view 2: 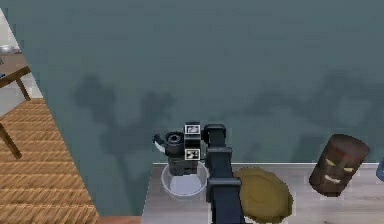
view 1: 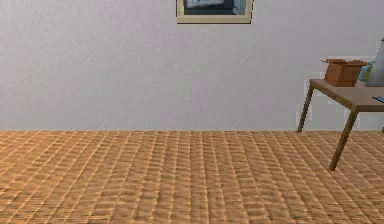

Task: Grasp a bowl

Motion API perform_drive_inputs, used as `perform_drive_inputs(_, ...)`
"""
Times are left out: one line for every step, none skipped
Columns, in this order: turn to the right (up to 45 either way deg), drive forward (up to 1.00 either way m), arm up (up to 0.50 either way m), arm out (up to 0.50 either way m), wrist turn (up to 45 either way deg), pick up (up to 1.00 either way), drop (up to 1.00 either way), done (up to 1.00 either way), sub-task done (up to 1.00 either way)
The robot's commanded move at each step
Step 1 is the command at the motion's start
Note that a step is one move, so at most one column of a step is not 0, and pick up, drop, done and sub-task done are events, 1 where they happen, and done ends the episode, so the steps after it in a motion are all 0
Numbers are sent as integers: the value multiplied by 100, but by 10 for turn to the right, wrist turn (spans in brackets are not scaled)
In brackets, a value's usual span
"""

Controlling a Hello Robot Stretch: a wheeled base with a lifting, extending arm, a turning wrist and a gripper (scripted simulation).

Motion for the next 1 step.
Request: perform_drive_inputs(0,0,-30,0,0,0,0,0,0)
